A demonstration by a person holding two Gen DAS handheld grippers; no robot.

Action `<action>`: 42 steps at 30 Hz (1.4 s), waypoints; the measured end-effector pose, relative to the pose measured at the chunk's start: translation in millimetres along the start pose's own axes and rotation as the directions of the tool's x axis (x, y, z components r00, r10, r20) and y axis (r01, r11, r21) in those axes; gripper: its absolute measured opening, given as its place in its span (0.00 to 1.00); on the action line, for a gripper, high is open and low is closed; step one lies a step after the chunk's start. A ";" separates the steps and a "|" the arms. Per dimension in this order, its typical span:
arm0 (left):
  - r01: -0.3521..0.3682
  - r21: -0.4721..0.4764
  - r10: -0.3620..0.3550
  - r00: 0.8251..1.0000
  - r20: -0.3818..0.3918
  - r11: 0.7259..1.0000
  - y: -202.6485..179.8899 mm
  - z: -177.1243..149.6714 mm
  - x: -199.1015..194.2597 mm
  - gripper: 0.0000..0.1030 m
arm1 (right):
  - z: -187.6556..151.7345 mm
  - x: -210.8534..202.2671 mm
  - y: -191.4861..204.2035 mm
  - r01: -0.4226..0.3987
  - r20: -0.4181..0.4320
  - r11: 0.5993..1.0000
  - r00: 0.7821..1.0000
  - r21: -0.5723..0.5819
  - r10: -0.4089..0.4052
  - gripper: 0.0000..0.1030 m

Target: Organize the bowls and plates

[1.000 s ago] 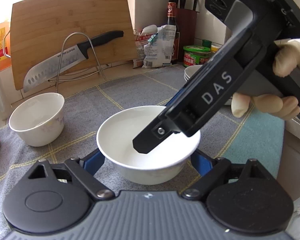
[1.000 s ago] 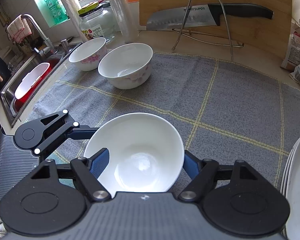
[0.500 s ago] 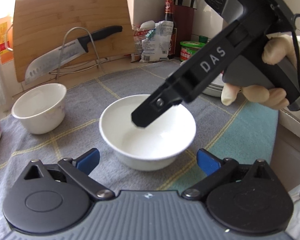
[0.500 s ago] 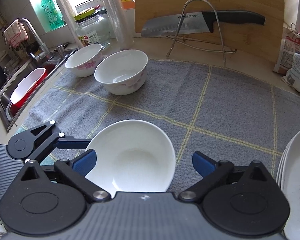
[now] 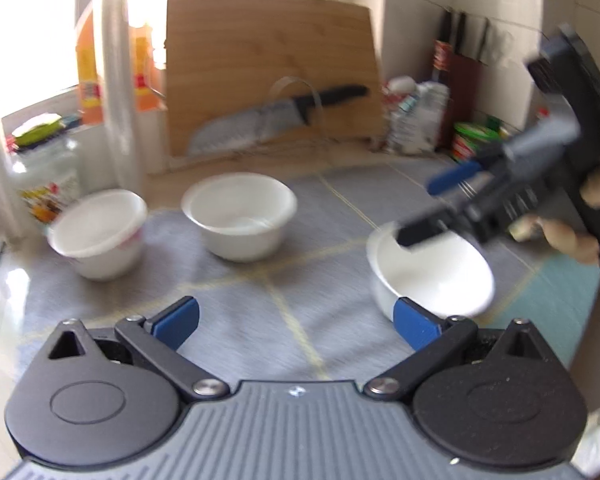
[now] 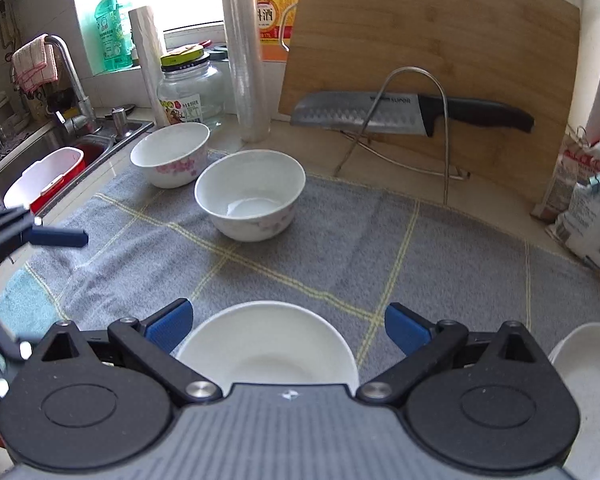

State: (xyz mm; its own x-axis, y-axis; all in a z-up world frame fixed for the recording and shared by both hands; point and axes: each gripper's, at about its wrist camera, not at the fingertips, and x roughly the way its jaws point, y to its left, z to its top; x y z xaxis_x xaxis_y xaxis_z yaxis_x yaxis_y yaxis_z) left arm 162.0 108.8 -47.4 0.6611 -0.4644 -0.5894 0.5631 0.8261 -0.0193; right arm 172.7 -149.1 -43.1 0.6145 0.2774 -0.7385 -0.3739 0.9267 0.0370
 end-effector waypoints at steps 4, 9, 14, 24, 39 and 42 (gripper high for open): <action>-0.008 -0.008 0.008 1.000 -0.012 1.000 28.1 21.1 7.4 0.99 | 3.5 4.2 14.8 0.022 0.020 0.999 1.000 -0.026 -0.022 1.00; -0.046 -0.021 0.046 0.999 -0.009 0.999 41.0 37.9 16.4 0.99 | 3.0 7.0 27.7 0.043 0.038 0.996 0.998 -0.081 -0.041 1.00; -0.152 -0.004 0.152 0.988 -0.006 0.988 27.3 54.3 22.5 0.99 | 4.8 7.4 25.4 0.021 0.069 0.989 0.998 -0.143 -0.011 1.00; -0.093 0.017 0.094 0.995 -0.036 0.995 43.6 82.6 59.5 0.99 | 25.0 26.9 29.4 0.048 0.113 0.983 0.993 -0.176 -0.028 1.00; 0.142 0.032 -0.136 0.980 -0.145 0.989 88.2 113.1 140.1 0.99 | 45.8 89.6 46.8 0.083 -0.004 0.983 0.996 -0.163 -0.085 1.00; 0.184 0.025 -0.177 0.968 -0.180 0.983 91.1 115.8 151.0 0.99 | 48.0 97.9 48.9 0.066 -0.027 0.983 0.997 -0.169 -0.072 1.00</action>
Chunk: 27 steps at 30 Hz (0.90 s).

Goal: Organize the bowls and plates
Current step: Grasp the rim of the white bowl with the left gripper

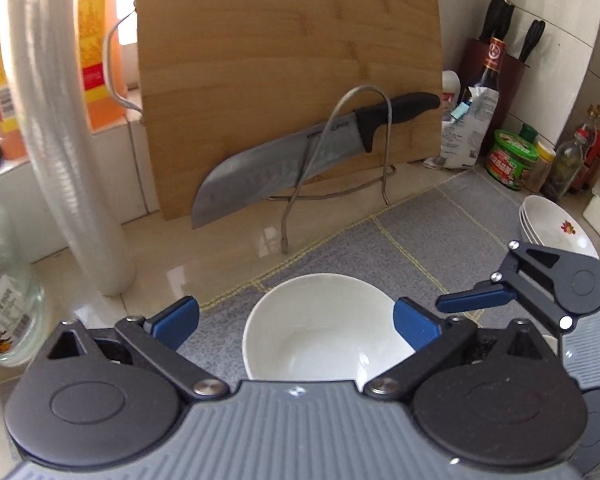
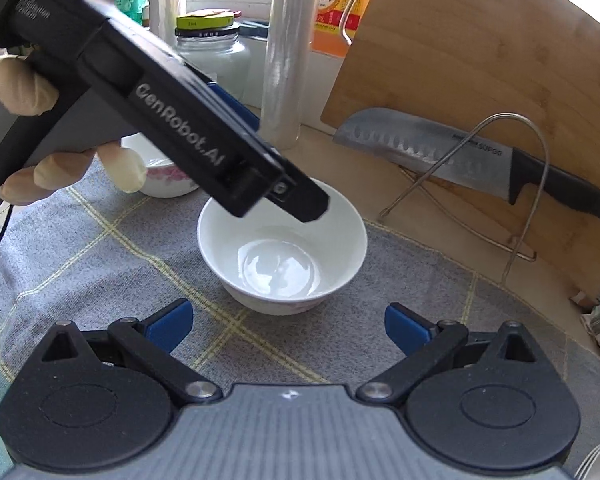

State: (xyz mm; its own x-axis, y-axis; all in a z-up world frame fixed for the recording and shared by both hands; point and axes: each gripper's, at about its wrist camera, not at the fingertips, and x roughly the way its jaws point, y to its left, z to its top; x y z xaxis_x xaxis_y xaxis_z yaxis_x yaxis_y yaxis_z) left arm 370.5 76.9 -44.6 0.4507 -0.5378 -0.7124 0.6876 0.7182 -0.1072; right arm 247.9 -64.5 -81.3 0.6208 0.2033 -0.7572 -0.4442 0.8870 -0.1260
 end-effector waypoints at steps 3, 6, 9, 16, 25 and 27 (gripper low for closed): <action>0.022 0.008 -0.021 0.999 -0.029 1.000 1.4 2.7 6.9 0.99 | 2.9 6.3 -0.3 -0.007 -0.014 1.000 1.000 -0.003 0.007 1.00; 0.027 0.012 -0.027 0.999 -0.034 1.000 3.5 3.8 10.8 0.99 | 4.9 11.3 -2.1 -0.022 -0.026 1.000 0.999 0.004 0.022 0.99; 0.034 0.001 -0.034 0.999 -0.036 0.999 6.5 4.4 13.1 0.99 | 6.0 15.8 -3.6 -0.034 -0.037 0.999 0.999 0.011 0.035 0.98; 0.055 0.014 -0.054 0.997 -0.064 0.998 2.7 1.3 17.2 0.97 | 8.2 24.0 -3.6 -0.043 -0.049 0.999 0.998 0.001 0.043 0.93; 0.074 0.006 -0.073 0.993 -0.092 0.997 0.9 2.2 24.4 0.82 | 11.4 27.8 -1.6 -0.055 -0.046 0.999 0.997 -0.003 0.054 0.90; 0.085 -0.002 -0.084 0.992 -0.096 0.996 1.5 3.7 26.0 0.80 | 11.5 27.0 -2.4 -0.055 -0.042 0.999 0.998 0.000 0.055 0.87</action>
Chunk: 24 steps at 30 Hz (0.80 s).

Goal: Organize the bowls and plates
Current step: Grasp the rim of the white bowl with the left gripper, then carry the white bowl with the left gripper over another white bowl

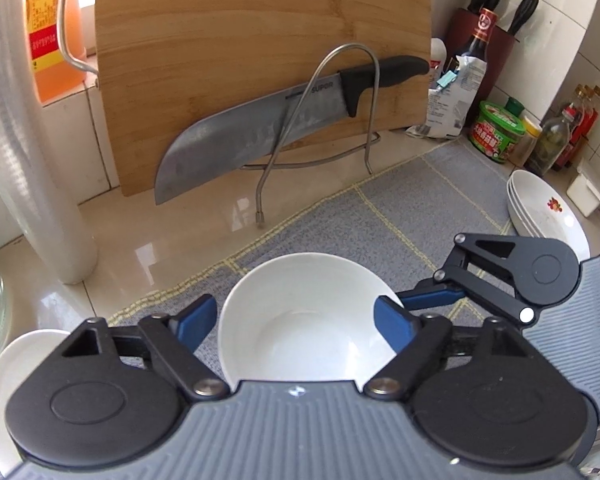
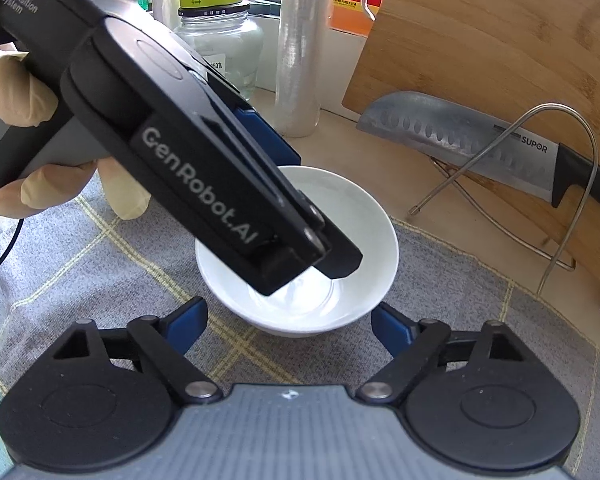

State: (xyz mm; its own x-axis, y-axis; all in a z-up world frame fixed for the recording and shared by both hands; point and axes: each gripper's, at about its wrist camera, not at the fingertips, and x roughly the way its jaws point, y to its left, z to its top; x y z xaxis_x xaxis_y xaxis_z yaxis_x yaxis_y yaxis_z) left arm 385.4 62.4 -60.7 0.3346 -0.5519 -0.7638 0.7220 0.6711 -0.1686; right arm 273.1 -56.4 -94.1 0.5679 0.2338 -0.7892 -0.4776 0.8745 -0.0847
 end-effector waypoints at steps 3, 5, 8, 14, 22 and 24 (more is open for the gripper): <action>0.013 -0.003 -0.013 1.000 -0.012 1.000 0.4 1.2 1.9 0.80 | 0.0 0.2 -0.9 -0.003 0.005 1.000 1.000 0.006 0.003 0.86; 0.017 -0.005 -0.017 1.000 -0.016 1.000 0.8 1.5 2.5 0.80 | -0.1 0.1 -2.0 -0.006 0.009 1.000 1.000 0.014 0.006 0.86; 0.022 -0.006 -0.022 1.000 -0.021 1.000 1.3 1.9 3.0 0.80 | 0.4 0.5 -3.0 -0.010 0.016 1.000 1.000 0.022 0.010 0.85; 0.024 -0.004 -0.024 0.999 -0.028 1.000 1.6 2.0 4.4 0.80 | 1.3 1.1 -7.4 -0.012 0.025 0.999 1.000 0.046 0.011 0.82; 0.029 -0.004 -0.029 0.999 -0.024 1.000 1.0 2.6 3.8 0.80 | 1.4 1.5 -7.2 -0.007 0.021 0.998 1.000 0.055 0.006 0.82; 0.029 -0.003 -0.029 0.999 -0.025 1.000 0.3 2.6 3.9 0.80 | 0.8 0.8 -7.6 -0.009 0.019 0.998 1.000 0.058 0.007 0.82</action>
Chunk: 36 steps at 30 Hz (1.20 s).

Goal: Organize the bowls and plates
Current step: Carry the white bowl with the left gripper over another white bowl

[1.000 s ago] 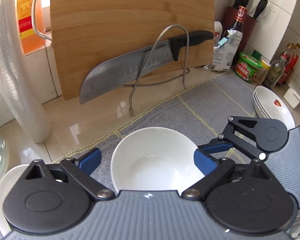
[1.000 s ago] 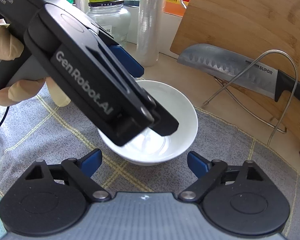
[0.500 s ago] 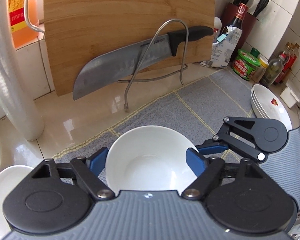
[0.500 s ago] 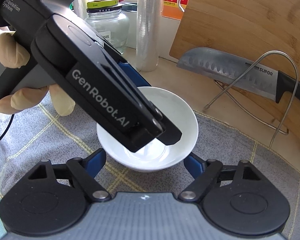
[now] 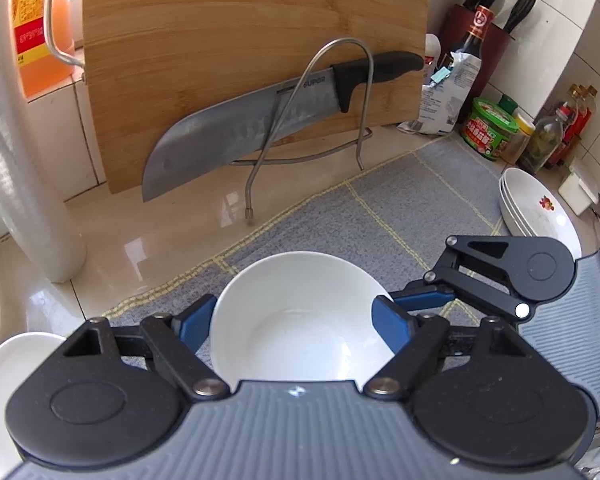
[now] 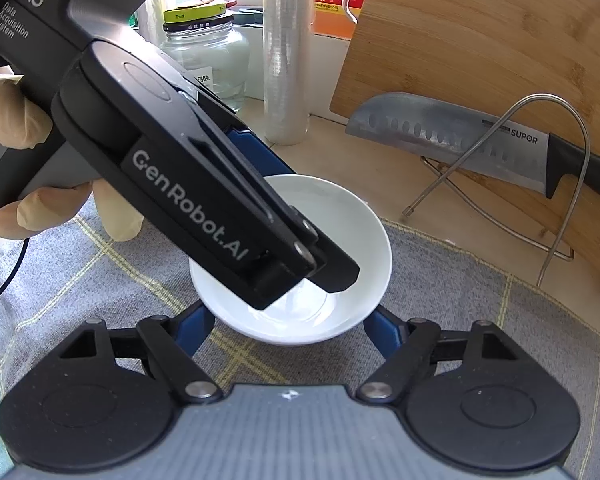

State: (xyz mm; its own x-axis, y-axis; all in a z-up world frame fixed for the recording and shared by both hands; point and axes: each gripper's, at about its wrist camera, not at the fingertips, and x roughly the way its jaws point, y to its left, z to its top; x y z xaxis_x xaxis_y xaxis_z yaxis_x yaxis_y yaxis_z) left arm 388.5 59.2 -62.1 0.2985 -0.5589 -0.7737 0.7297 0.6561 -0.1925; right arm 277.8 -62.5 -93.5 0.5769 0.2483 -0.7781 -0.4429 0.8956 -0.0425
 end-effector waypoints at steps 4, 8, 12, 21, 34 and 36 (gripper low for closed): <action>0.004 0.000 -0.004 1.000 0.005 1.000 -1.7 0.1 -1.4 0.80 | 0.2 -0.6 -0.7 0.002 -0.003 1.000 1.000 0.003 -0.002 0.82; 0.010 0.002 -0.010 1.000 0.011 1.000 -4.1 1.2 -5.2 0.80 | -0.6 -5.7 -0.3 0.003 0.001 1.000 1.000 0.004 -0.003 0.82; 0.008 0.012 -0.008 1.000 0.019 1.000 -11.9 2.0 -11.7 0.80 | -1.3 -13.8 -0.4 0.001 0.007 1.000 1.000 0.009 -0.001 0.82; 0.003 0.049 -0.005 0.999 0.040 0.999 -42.2 5.8 -30.5 0.80 | -7.2 -42.0 -1.4 0.005 0.016 1.000 1.000 0.029 -0.006 0.82; 0.030 0.101 -0.038 0.997 0.072 0.994 -93.7 6.0 -51.4 0.82 | -32.4 -88.3 -6.0 0.023 0.041 0.998 0.999 0.062 -0.026 0.82; 0.033 0.107 -0.041 0.996 0.077 0.994 -101.9 5.0 -53.3 0.82 | -37.1 -94.0 -6.6 0.028 0.045 0.997 0.999 0.065 -0.031 0.82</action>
State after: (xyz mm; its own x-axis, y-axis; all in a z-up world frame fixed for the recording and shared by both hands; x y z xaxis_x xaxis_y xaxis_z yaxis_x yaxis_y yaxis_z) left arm 301.4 19.6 1.7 0.3149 -0.6227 -0.7163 0.8005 0.5797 -0.1521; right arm 201.0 -105.4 -43.3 0.6204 0.2366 -0.7477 -0.3807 0.9244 -0.0234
